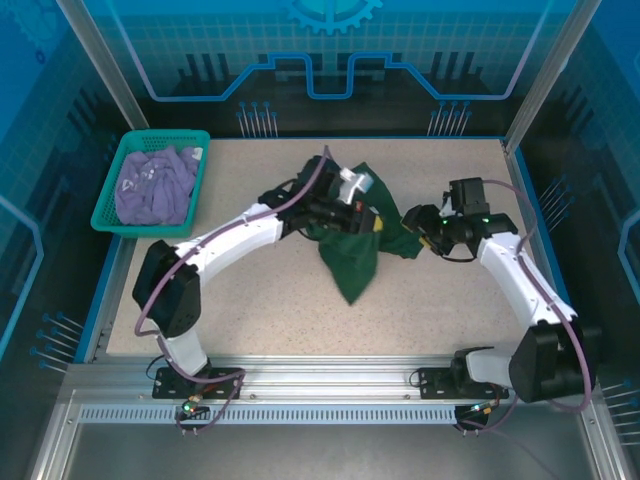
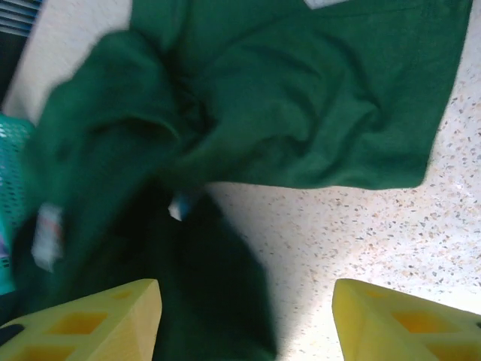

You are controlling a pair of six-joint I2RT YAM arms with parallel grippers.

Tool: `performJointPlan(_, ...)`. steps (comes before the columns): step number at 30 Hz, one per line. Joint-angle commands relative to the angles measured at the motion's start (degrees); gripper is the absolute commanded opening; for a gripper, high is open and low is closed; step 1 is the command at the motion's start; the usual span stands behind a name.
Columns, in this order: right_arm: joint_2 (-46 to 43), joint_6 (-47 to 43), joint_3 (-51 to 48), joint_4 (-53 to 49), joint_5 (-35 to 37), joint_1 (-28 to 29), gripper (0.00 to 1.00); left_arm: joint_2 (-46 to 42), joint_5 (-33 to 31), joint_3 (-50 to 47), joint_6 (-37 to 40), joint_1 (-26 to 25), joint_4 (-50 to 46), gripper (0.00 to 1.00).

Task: Fold and stack the t-shirts

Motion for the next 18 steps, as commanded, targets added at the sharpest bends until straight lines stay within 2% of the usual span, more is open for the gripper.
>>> performJointPlan(1, -1.46, 4.19, -1.33, -0.70, -5.37, -0.27, 0.64, 4.25, 10.28, -2.35, -7.20, -0.92, 8.51, 0.00)
performJointPlan(6, -3.10, 9.19, -5.26, 2.58, -7.44, -0.40, 0.65, 5.03, 12.06, -3.09, -7.39, -1.23, 10.09, 0.00)
performJointPlan(13, 1.54, 12.03, -5.34, 4.77, -14.14, -0.23, 0.63, 4.62, 12.14, -4.65, -5.28, -1.18, 9.28, 0.00)
performJointPlan(18, 2.42, 13.73, -5.55, 6.47, -16.18, -0.07, 0.62, 4.75, 11.17, -4.85, -4.11, -1.29, 9.00, 0.00)
